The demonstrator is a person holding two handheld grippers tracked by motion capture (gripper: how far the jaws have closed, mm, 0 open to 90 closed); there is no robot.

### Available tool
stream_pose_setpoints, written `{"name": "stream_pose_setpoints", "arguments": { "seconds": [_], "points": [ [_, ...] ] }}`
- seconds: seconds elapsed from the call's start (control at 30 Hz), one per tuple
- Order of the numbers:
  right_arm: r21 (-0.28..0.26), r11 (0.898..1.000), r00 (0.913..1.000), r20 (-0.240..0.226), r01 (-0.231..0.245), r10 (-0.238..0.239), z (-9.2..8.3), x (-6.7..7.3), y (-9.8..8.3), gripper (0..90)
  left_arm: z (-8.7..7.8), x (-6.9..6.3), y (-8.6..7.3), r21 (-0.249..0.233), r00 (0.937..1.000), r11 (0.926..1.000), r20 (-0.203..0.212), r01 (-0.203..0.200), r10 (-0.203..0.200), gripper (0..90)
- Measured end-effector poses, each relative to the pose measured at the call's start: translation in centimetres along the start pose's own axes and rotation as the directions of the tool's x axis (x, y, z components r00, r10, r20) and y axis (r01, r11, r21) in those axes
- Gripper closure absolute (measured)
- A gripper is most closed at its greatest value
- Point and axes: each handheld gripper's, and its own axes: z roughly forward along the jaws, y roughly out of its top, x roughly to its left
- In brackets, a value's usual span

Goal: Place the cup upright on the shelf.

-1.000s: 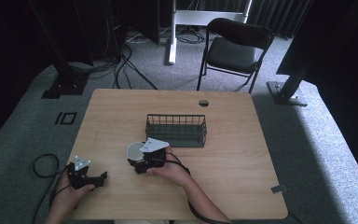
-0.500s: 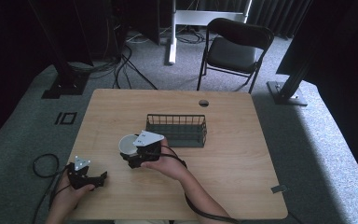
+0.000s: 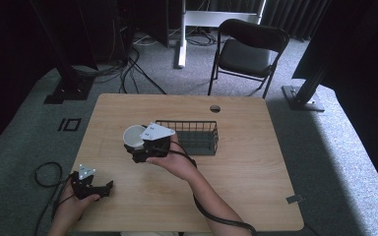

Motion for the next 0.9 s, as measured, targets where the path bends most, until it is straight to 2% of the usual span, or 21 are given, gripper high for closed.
{"name": "stream_pose_setpoints", "arguments": {
  "seconds": [0.17,0.23,0.37,0.43,0.47,0.73,0.77,0.9],
  "points": [
    [-0.034,0.999,0.9981,0.061,-0.009,0.011,-0.9,-1.2,1.2,19.7,0.0,0.0,0.0,0.001,1.0000,1.0000,0.000,-0.002,0.002,1.2],
    [-0.035,0.999,0.9974,0.071,-0.011,0.013,-1.0,-1.4,1.4,19.7,0.0,0.0,0.0,0.001,1.0000,1.0000,0.000,-0.001,0.001,1.2],
    [-0.054,0.998,0.9895,0.141,-0.024,0.031,-1.8,-2.7,2.0,19.8,0.0,0.0,0.0,0.001,1.0000,1.0000,0.000,-0.001,0.001,1.2],
    [-0.054,0.998,0.9881,0.150,-0.024,0.032,-2.0,-3.1,2.0,19.7,0.0,0.0,0.0,0.000,1.0000,1.0000,0.000,0.000,0.000,1.2],
    [-0.059,0.998,0.9829,0.179,-0.033,0.043,-2.4,-3.7,2.1,19.7,0.0,0.0,0.0,0.000,1.0000,1.0000,0.000,0.000,0.000,1.2],
    [-0.073,0.995,0.9594,0.268,-0.071,0.088,-3.9,-6.3,2.0,19.8,0.0,0.0,0.0,0.001,1.0000,1.0000,0.000,-0.001,0.001,1.2],
    [-0.073,0.995,0.9594,0.268,-0.071,0.088,-3.9,-6.3,2.0,19.8,0.0,0.0,0.0,0.001,1.0000,1.0000,0.000,-0.001,0.001,1.2],
    [-0.067,0.994,0.9420,0.319,-0.089,0.106,-4.8,-7.6,1.5,19.8,0.0,0.0,0.0,-0.001,1.0000,1.0000,0.000,-0.001,0.001,1.2]
  ]
}}
